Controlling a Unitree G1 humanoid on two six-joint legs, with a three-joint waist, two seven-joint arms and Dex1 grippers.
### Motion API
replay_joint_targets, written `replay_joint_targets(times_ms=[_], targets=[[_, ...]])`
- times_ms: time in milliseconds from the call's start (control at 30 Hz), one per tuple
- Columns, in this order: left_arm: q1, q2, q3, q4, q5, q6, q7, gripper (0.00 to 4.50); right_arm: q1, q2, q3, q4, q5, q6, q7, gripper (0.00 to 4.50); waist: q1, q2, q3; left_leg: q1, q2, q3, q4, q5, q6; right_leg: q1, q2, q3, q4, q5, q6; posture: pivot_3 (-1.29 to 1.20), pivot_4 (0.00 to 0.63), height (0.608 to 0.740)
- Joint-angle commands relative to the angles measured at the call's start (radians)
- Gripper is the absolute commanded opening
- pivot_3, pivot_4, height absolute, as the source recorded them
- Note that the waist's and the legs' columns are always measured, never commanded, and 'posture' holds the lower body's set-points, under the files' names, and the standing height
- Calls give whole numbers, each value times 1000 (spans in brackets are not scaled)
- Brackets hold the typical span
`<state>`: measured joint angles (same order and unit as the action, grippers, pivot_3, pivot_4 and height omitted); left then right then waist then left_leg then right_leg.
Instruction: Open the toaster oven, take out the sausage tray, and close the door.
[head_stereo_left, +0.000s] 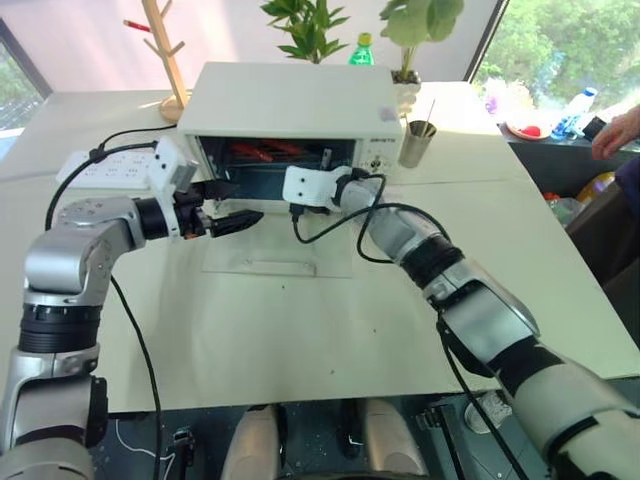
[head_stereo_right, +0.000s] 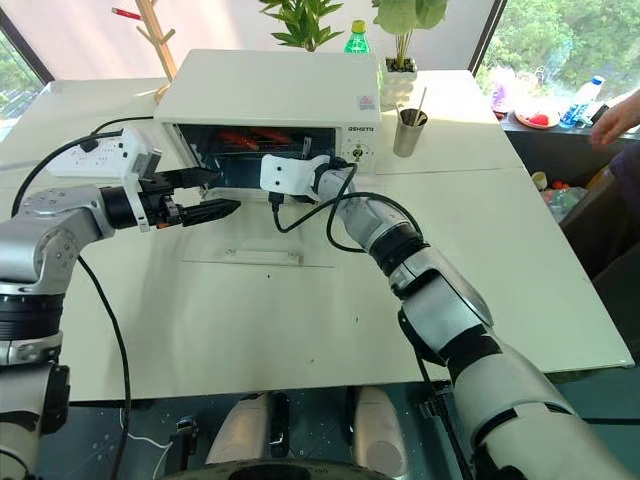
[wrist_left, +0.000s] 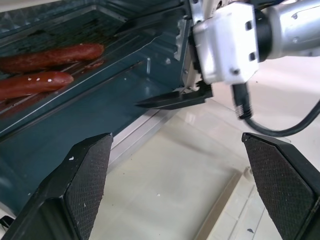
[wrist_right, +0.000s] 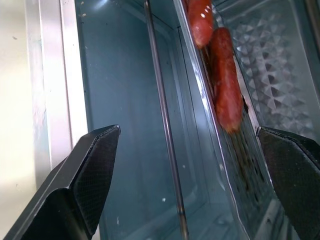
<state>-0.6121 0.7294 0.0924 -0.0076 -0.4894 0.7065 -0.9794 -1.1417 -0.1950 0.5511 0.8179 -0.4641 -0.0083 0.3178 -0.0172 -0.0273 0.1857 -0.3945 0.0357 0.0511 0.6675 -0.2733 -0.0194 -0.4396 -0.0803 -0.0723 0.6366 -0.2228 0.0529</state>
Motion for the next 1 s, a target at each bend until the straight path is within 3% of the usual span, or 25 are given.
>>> replay_joint_targets(times_ms=[33, 267, 433, 1000], targets=[[-48, 4, 2, 9, 2, -28, -8, 4381, -60, 29, -22, 38, -20, -25, -35, 4500, -1, 0, 0, 0, 0, 0, 0, 0, 0, 0, 0, 0, 0, 0, 0, 0, 150, 717], [-88, 1, -20, 66, 18, -55, -27, 4381, -129, 77, -21, 206, -54, -83, -117, 4500, -4, 0, 0, 0, 0, 0, 0, 0, 0, -1, 0, 0, 1, 0, 0, 0, 150, 717], [-111, 14, -24, 124, 31, -78, -58, 4500, -161, 96, -27, 283, -63, -111, -158, 2067, -4, 0, 0, 0, 0, 0, 0, 0, 0, -1, 0, 0, 2, 0, 0, 0, 150, 717], [-191, 30, -28, 292, 84, -152, -124, 4500, -229, 124, -31, 402, -96, -140, -208, 2067, -6, 0, 0, 0, 0, 1, 0, 0, -1, -3, 0, 1, 7, 0, 0, 0, 150, 717]])
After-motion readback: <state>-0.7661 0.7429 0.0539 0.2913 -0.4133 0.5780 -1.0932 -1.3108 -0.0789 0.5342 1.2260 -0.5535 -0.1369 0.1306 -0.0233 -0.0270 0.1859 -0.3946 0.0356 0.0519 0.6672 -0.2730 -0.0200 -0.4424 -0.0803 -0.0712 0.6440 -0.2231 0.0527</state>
